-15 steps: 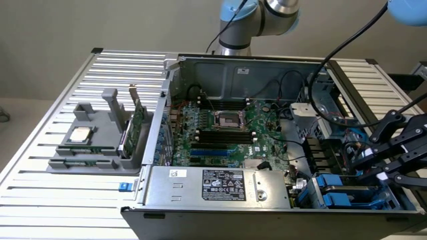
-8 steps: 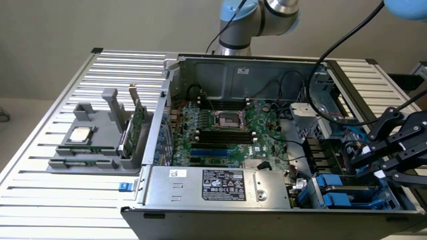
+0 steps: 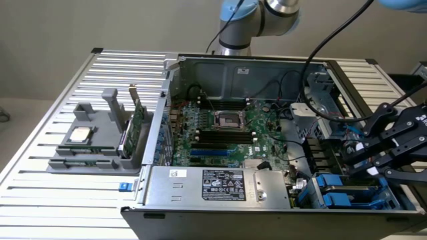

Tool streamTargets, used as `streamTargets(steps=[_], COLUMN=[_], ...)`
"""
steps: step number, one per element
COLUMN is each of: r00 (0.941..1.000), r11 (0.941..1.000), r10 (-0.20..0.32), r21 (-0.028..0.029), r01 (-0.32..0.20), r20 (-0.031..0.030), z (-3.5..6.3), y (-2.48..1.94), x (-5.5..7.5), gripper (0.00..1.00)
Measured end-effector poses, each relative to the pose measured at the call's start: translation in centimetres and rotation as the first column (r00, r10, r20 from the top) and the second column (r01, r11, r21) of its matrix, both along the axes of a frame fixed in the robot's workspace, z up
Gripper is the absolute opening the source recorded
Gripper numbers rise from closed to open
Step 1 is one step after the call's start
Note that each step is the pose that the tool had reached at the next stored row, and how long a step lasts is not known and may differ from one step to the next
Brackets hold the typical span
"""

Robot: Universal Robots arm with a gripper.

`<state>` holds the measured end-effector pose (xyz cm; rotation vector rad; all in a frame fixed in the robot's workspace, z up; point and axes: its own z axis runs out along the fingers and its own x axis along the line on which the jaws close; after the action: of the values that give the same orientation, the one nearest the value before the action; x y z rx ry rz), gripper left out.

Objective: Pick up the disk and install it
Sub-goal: 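Insert the first disk wire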

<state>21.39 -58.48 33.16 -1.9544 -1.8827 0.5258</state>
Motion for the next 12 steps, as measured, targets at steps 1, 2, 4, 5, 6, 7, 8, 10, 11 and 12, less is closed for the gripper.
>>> streamTargets(steps=[1, 2, 4, 5, 6, 7, 8, 10, 11, 12], r00=[1.0, 1.0, 1.0, 1.0, 0.9999, 0.9999, 0.9998, 0.9994, 0.9991, 0.9988], r11=[1.0, 1.0, 1.0, 1.0, 1.0, 1.0, 1.0, 1.0, 1.0, 1.0], r10=[0.0, 0.0, 0.0, 0.0, 0.0, 0.0, 0.0, 0.0, 0.0, 0.0], r21=[0.0, 0.0, 0.0, 0.0001, 0.0002, 0.0002, 0.0004, 0.0004, 0.0005, 0.0008], r01=[0.0, 0.0, 0.0, 0.0, 0.0, 0.0, 0.0, 0.0, 0.0, 0.0], r20=[0.0006, 0.0016, 0.0053, 0.0083, 0.0118, 0.0162, 0.0217, 0.0342, 0.0413, 0.0489], z=[0.13, 0.27, 0.45, 0.5, 0.56, 0.6, 0.62, 0.67, 0.68, 0.68], y=[0.0, 0.0, 0.0, 0.0, 0.0, 0.0, 0.0, 0.0, -0.01, 0.0], x=[-0.2, -0.4, -0.8, -1.0, -1.2, -1.5, -1.7, -2.3, -2.6, -2.9], gripper=[0.31, 0.31, 0.31, 0.29, 0.29, 0.16, 0.16, 0.11, 0.11, 0.11])
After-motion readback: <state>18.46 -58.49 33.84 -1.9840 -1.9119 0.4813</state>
